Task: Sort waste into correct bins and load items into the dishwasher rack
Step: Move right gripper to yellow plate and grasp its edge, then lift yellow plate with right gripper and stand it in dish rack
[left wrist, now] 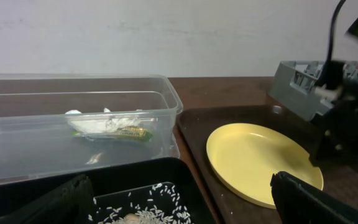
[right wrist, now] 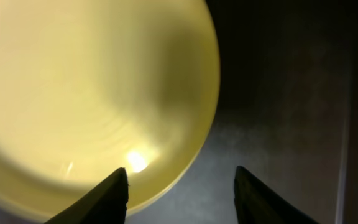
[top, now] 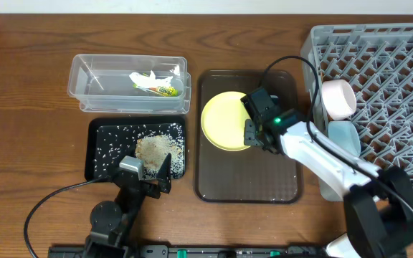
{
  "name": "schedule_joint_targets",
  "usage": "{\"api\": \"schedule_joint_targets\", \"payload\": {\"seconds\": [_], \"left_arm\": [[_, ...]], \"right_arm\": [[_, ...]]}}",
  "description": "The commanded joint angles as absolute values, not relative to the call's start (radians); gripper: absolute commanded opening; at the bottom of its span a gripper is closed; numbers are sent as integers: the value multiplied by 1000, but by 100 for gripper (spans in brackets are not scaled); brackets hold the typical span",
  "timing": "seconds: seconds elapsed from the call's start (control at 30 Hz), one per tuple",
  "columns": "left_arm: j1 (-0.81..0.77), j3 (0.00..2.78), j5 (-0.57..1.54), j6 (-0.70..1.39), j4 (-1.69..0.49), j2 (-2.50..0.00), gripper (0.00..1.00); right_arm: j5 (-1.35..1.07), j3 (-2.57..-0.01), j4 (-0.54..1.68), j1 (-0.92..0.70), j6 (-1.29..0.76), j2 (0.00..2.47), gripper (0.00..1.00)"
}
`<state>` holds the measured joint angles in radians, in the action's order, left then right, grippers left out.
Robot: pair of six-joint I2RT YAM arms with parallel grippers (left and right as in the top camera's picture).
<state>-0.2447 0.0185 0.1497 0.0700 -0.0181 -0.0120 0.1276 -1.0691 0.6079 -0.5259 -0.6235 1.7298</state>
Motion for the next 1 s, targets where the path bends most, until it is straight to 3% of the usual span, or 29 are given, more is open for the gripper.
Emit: {"api": "schedule_joint_targets", "payload": {"seconds": [0.0,0.1,0.2,0.3,0.6,0.97], "left_arm": [[-242,4,156,56,-55,-6,93],[-242,4,156,56,-55,-6,93],[-242,4,157,57,-55,-6,93],[-242,4,157,56,-55,-6,93],[-242,4,157,56,-55,-6,93],[-242,4,156,56,-55,-6,93]], "right_arm": [[122,-1062,578,-478,-730,1796,49],[87,-1062,562,-455,-748,1839,40],[60,-1062,564,-439,-748,1851,24],[54,-1064,577,-432,-746,1837,1],[258,-1098,630,-386,-570,1514,1],[1162,-1098,619,-348,-279,1101,1]]}}
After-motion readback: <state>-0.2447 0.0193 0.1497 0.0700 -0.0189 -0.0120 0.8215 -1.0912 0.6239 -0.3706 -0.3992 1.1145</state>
